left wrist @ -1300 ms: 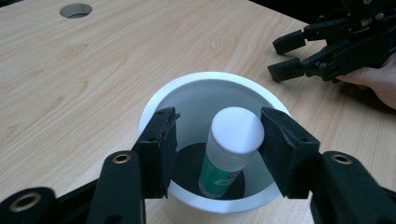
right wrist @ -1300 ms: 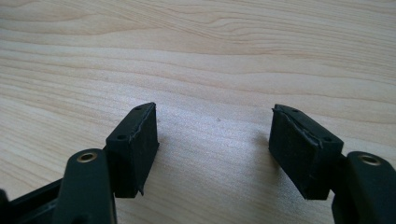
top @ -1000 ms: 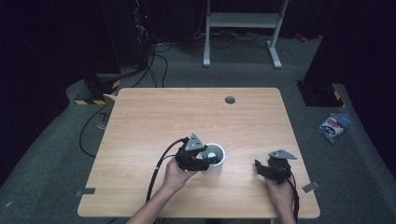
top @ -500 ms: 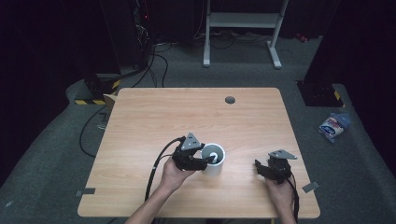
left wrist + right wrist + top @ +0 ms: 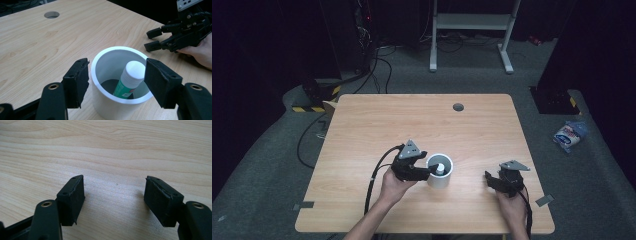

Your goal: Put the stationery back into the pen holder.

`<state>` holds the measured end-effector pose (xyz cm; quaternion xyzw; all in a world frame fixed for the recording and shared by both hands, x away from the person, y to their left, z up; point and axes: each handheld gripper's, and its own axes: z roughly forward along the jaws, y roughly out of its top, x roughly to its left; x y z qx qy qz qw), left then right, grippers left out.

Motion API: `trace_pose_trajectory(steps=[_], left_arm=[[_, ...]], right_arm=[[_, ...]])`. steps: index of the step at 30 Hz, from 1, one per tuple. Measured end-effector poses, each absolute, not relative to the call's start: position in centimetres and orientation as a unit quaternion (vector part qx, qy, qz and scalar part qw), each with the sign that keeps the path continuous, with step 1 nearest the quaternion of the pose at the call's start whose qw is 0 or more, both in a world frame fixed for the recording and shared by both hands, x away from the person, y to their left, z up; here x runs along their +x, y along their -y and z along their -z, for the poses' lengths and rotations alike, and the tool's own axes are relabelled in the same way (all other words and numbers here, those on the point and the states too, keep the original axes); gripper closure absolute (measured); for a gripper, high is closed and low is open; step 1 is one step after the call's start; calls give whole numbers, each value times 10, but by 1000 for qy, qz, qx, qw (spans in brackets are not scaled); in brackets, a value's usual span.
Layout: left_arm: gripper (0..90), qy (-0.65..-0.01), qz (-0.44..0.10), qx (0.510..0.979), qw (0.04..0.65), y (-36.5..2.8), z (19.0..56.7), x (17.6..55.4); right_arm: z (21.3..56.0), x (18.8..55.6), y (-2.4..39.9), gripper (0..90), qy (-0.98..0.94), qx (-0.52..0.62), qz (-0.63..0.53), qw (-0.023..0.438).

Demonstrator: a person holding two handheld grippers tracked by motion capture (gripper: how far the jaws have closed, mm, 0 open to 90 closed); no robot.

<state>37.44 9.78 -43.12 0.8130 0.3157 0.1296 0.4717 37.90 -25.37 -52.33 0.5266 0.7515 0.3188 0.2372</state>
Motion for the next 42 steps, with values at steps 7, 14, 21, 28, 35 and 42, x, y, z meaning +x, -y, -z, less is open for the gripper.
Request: trace_pose_trajectory(steps=[7,14,21,28,35,42], left_arm=[[363,-328,-135,802,481,-107,429,374],[365,-337,-143,796,483,-118,426,375],[366,-347,-150,789,484,-128,425,375],[369,-364,-152,777,490,-140,425,374],[370,-377,-161,769,491,-154,424,374],[371,-391,-169,762,488,-167,426,373]], right_arm=[[523,379,254,326,-751,527,-319,237],[523,379,254,326,-752,527,-319,237],[523,379,254,326,-751,527,-319,237],[523,379,254,326,-752,527,-319,237],[523,379,254,326,-751,527,-319,237],[523,379,254,326,-751,527,-319,237]])
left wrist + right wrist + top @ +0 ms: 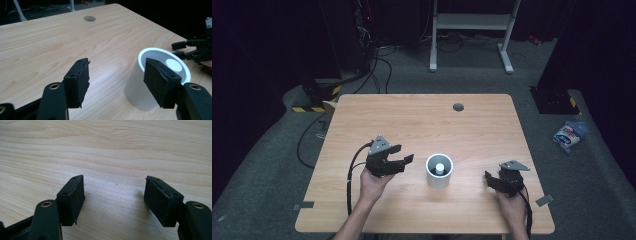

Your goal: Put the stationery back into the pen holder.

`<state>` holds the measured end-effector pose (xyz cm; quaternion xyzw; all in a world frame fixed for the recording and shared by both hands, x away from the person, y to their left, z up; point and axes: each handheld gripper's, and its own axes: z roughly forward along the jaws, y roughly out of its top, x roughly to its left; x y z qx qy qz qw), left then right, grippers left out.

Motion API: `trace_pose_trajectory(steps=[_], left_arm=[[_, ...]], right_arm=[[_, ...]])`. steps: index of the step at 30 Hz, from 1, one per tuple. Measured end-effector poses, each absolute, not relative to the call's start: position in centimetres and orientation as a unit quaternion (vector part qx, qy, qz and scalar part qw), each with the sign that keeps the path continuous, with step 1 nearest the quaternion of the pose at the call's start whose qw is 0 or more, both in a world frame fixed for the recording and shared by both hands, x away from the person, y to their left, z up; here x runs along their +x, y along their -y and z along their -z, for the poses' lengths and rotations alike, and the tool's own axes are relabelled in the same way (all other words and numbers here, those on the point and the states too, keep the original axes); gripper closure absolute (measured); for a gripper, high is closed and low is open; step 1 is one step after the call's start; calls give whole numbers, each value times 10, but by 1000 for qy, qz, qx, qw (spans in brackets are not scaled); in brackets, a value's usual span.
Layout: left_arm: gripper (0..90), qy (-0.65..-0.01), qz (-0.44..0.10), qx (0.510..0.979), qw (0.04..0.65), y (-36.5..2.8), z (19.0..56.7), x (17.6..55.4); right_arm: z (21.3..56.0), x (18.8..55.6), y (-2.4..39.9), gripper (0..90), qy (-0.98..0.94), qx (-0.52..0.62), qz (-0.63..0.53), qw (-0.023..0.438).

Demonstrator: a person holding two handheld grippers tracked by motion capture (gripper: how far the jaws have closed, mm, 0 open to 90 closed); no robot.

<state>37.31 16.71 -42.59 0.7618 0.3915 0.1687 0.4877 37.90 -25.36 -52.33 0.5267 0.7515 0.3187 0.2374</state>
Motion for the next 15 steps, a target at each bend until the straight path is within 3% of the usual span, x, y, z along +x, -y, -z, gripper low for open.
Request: trace_pose_trajectory(steps=[15], left_arm=[[371,-431,-177,742,482,-198,438,366]], right_arm=[[523,379,254,326,-751,527,-319,237]])
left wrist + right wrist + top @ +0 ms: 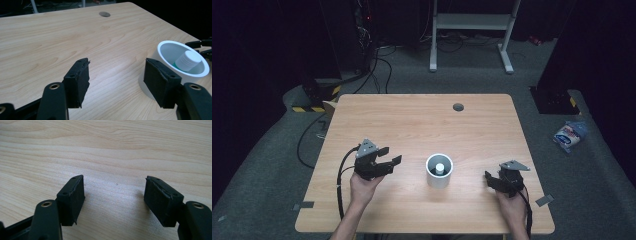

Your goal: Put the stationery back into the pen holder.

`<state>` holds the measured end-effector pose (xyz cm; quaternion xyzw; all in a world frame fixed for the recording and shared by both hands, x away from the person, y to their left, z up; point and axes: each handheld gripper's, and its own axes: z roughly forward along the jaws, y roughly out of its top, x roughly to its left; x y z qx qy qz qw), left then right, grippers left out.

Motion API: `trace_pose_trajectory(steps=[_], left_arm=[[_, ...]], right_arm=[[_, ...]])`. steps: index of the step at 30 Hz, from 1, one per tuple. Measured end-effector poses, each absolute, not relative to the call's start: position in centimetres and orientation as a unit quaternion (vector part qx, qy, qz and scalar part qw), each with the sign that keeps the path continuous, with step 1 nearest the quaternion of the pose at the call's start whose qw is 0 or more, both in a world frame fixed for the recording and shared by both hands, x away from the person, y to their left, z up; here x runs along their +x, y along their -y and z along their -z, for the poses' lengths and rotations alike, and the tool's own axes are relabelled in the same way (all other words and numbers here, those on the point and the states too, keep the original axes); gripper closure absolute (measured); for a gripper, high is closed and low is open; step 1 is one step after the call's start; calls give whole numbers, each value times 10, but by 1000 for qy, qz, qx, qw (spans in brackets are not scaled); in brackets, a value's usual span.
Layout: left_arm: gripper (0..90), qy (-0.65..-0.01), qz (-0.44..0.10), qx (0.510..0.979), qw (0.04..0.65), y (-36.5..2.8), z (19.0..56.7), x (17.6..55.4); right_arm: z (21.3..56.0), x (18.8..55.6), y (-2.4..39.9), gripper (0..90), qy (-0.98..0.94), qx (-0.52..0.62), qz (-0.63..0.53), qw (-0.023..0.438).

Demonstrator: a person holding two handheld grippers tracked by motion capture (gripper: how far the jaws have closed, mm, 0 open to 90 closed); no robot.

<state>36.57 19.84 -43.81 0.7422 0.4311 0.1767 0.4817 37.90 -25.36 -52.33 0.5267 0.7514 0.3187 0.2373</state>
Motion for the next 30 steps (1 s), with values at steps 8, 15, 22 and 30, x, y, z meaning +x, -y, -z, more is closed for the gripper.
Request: trace_pose_trajectory(steps=[8,15,22,30], left_arm=[[371,-445,-180,739,473,-208,446,362],[371,-453,-186,745,452,-211,458,359],[371,-469,-182,740,446,-217,469,354],[370,-481,-187,743,427,-223,485,351]], right_arm=[[523,379,254,326,-751,527,-319,237],[523,379,253,326,-751,528,-318,237],[523,379,253,326,-751,528,-318,237],[523,379,253,326,-751,528,-318,237]])
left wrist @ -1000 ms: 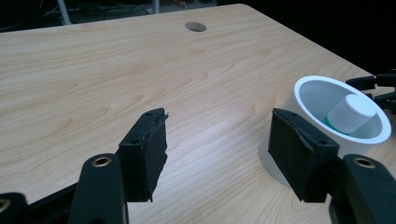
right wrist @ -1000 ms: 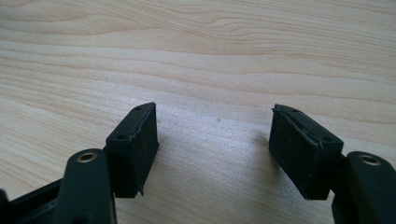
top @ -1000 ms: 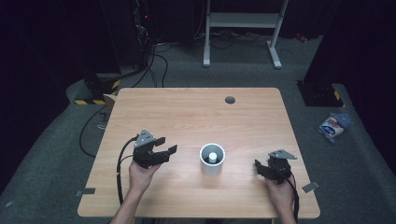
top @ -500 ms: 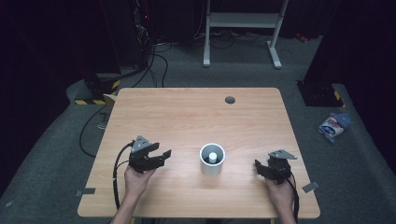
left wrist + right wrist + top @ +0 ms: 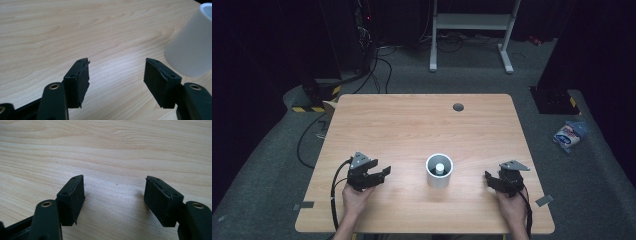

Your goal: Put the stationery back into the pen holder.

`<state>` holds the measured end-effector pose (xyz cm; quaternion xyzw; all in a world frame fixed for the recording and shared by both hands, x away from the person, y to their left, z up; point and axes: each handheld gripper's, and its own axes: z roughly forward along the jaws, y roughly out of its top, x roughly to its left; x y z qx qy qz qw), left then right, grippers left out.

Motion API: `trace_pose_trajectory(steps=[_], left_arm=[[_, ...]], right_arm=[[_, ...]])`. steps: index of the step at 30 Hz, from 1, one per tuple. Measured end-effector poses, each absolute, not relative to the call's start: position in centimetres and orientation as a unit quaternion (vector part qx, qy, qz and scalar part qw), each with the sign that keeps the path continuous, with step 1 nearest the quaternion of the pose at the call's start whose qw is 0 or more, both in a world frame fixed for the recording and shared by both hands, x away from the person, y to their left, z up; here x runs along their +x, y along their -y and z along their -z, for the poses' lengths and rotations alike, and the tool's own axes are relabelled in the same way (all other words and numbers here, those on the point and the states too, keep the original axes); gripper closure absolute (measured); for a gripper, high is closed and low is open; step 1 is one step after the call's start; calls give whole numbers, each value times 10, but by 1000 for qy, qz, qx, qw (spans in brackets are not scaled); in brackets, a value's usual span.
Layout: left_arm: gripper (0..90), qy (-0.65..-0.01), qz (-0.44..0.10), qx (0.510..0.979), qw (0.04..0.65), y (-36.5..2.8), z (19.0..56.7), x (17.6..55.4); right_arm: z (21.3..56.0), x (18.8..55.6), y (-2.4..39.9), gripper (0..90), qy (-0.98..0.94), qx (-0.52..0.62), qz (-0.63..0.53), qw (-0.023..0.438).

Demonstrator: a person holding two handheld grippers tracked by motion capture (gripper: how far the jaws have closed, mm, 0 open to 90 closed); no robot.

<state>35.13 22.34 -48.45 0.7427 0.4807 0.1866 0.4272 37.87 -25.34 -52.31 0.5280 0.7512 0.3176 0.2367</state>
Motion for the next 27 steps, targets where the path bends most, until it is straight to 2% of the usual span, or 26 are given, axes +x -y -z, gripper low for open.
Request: trace_pose_trajectory(steps=[10,18,27], left_arm=[[370,-498,-184,747,400,-227,507,350],[368,-496,-218,766,346,-224,524,349],[342,-491,-228,766,346,-223,528,348]], right_arm=[[523,379,253,326,-751,528,-318,237],[523,379,253,326,-751,528,-318,237],[523,379,253,326,-751,528,-318,237]])
